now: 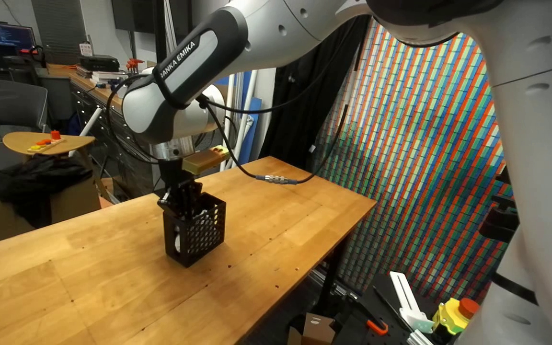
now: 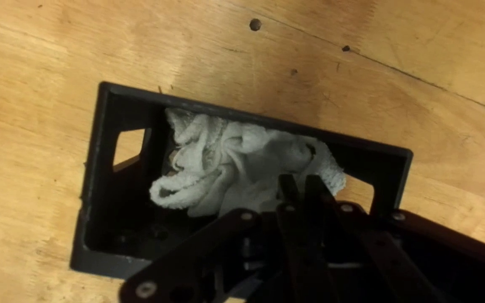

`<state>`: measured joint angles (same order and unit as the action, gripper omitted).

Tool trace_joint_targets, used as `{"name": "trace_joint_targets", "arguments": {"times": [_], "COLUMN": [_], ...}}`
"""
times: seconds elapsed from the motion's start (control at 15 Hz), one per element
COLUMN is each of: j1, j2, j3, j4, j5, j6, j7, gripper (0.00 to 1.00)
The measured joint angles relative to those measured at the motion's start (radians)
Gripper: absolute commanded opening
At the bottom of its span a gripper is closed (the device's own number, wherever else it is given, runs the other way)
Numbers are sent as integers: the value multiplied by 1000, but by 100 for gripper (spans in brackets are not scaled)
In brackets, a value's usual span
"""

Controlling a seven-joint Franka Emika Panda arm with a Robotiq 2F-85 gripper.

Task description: Pick up the towel, then put it inside the black object

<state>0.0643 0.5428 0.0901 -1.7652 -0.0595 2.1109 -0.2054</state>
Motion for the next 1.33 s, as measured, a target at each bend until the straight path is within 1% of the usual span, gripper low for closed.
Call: {"name": "trace_joint_targets", "arguments": {"times": [0.67, 1.33], "j1": [-30, -108], "j2": [-9, -19], "j3": [6, 5], "j4": [-24, -68], "j5": [66, 69], "j6": [19, 34], "j7": [-58, -155], "gripper": [14, 14]}}
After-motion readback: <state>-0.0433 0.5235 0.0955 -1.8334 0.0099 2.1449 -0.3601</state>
